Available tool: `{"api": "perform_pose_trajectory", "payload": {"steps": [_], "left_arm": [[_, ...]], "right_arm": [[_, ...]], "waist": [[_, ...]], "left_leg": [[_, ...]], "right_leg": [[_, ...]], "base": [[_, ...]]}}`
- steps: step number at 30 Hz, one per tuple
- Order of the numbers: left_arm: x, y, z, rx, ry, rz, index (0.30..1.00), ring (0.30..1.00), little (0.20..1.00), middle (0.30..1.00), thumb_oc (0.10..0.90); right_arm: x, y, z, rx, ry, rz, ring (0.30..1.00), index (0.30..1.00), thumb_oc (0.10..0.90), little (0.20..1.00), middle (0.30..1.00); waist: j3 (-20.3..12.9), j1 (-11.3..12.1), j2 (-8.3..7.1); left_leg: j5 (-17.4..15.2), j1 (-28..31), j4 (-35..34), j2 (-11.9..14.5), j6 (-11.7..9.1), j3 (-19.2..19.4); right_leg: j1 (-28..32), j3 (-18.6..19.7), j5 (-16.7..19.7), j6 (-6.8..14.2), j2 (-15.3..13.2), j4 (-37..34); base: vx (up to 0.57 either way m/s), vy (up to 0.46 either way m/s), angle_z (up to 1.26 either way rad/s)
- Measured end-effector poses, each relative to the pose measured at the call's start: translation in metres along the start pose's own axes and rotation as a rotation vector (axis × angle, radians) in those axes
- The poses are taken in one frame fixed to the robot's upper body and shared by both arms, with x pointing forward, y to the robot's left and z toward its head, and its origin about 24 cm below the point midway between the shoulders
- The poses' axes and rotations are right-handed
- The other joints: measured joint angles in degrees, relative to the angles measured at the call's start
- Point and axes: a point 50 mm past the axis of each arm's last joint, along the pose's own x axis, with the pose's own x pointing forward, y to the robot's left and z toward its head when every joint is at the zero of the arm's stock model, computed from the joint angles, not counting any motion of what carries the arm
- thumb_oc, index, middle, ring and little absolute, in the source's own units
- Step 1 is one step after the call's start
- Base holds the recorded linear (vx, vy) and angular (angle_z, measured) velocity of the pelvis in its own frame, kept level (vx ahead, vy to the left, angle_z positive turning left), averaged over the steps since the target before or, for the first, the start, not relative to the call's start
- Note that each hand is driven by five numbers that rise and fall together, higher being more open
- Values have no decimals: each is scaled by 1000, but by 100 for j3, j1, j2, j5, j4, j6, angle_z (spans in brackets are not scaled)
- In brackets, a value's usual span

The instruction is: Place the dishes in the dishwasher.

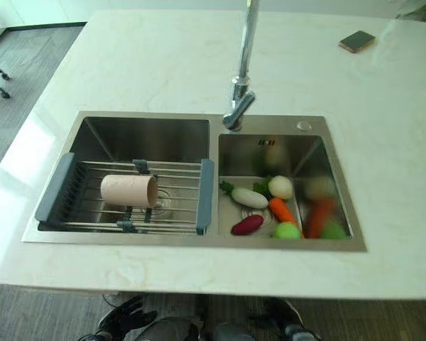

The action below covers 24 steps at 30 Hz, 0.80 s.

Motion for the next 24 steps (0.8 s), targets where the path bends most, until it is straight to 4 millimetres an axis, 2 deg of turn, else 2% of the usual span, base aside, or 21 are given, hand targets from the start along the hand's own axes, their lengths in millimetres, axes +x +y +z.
{"api": "perform_pose_trajectory", "payload": {"steps": [2,5,6,7,11,18,20,21,22,23,24], "left_arm": [[1,2,3,5,-2,9,900,900,900,900,800],[-1,4,-2,6,9,14,900,900,900,900,800],[-1,4,-3,6,12,14,900,900,900,900,800],[-3,6,-6,5,21,19,900,900,900,900,800],[-9,10,-20,7,61,28,900,900,900,900,800],[-8,13,-17,20,56,31,900,900,900,900,800],[-9,17,-17,26,60,40,900,900,900,900,800],[-11,21,-19,28,65,50,900,900,900,900,800],[-11,23,-18,27,65,56,900,900,900,900,800],[-10,23,-14,26,55,57,900,900,900,900,800],[-9,23,-11,23,40,57,900,900,900,900,800]], "right_arm": [[0,-5,2,-11,-9,-11,900,900,800,900,900],[2,-5,9,-17,-29,-17,900,900,800,900,900],[2,-6,9,-11,-24,-24,900,900,800,900,900],[2,-6,9,-7,-21,-27,900,900,800,900,900],[2,-3,7,18,-21,-25,900,900,800,900,900],[3,2,7,44,-33,-14,900,900,800,900,900],[5,5,14,43,-51,-6,900,900,800,900,900],[8,7,23,41,-74,-1,900,900,800,900,900],[9,7,28,40,-95,0,900,900,800,900,900],[8,7,31,38,-111,1,900,900,800,900,900],[8,8,30,41,-110,3,900,900,800,900,900]], "waist": [[12,90,37],[6,180,43],[11,275,52],[4,276,70],[0,256,76],[-35,242,28],[-40,273,21],[-39,304,26],[-47,264,21],[-52,260,19],[-80,249,53]], "left_leg": [[-84,50,52,93,-147,-23],[-292,111,239,110,-454,-65],[-370,82,301,115,-549,-58],[-420,15,375,136,-601,-81],[-586,-186,678,238,-591,-69],[-666,-183,832,322,-503,55],[-631,-213,895,486,-361,290],[-663,-245,942,584,-332,441],[-700,-269,1003,587,-376,457],[-710,-290,1056,577,-413,466],[-716,-325,1037,583,-550,413]], "right_leg": [[-309,-3,72,4,-121,-191],[-273,-14,819,-73,-149,-778],[-231,-27,1075,-125,-148,-905],[-214,-62,1157,-198,-119,-1016],[-147,-93,1325,-289,14,-1208],[-88,-52,1385,-227,56,-1315],[-252,-318,1547,-14,40,-1046],[-584,-624,1324,145,-72,-228],[-782,-701,1176,206,-208,499],[-849,-654,1072,220,-281,908],[-740,-599,1006,144,-238,677]], "base": [[16,59,11],[0,66,9],[-37,75,2],[-51,72,-3],[-59,59,-2],[-48,32,-9],[-165,-50,-61],[-174,-150,-75],[-144,-183,-51],[-124,-205,-8],[-97,-175,15]]}}
